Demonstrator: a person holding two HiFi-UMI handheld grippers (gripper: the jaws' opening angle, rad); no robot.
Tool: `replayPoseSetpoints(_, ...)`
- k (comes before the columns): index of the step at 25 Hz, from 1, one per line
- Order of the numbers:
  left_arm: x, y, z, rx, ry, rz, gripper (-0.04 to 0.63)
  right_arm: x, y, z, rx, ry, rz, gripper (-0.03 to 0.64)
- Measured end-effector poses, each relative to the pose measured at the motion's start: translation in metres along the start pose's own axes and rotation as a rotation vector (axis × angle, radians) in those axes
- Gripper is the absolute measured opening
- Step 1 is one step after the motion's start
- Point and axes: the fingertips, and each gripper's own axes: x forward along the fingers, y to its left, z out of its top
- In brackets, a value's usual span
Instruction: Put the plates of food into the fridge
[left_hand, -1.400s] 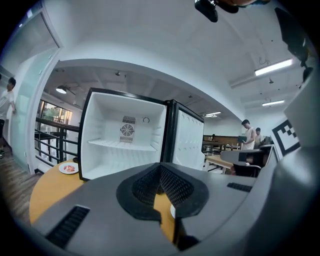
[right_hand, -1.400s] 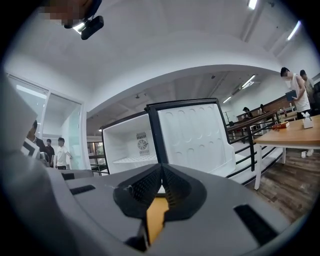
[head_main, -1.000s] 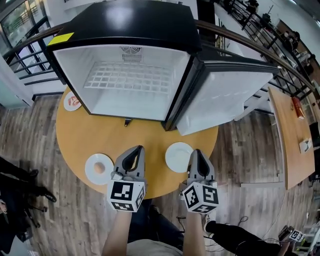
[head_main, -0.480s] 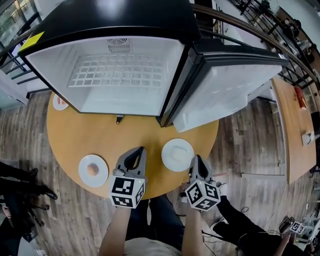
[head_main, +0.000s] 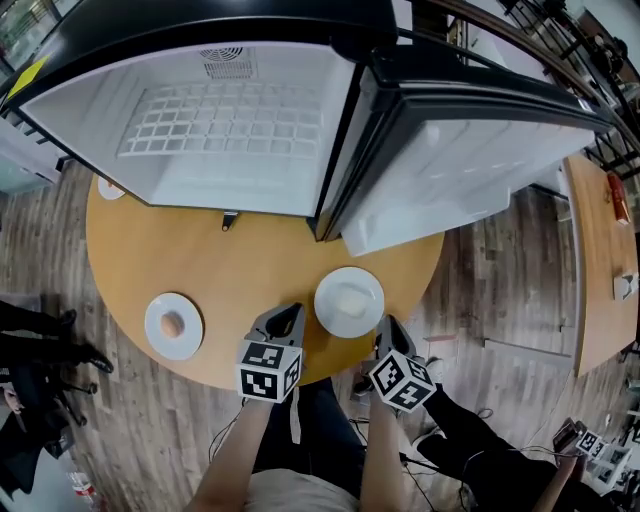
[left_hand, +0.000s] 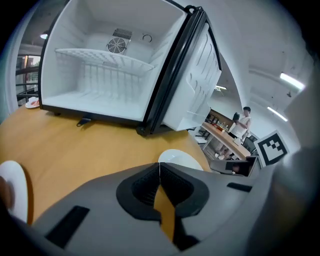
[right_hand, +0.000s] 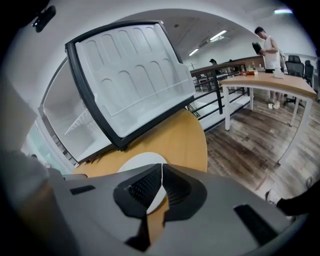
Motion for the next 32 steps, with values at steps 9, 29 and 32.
replayPoseSetpoints(9, 0.017, -0.004, -0.032, -0.203, 0.103, -0.074, 0.009, 0.005, -0.012, -0.019, 0.186, 0.1, 0.094, 0.015)
replayPoseSetpoints(29, 0.042, -0.021, -0.049, -0.675, 0.192, -0.276, 0.118, 0.014, -0.009, -0.026, 0.372, 0.201, 0.222, 0.074)
replayPoseSetpoints(32, 0.046, -0.023, -0.046, -0.695, 0.187, -0.29, 0.118, 0.015, -0.007, -0.025, 0.43, 0.211, 0.249, 0.074)
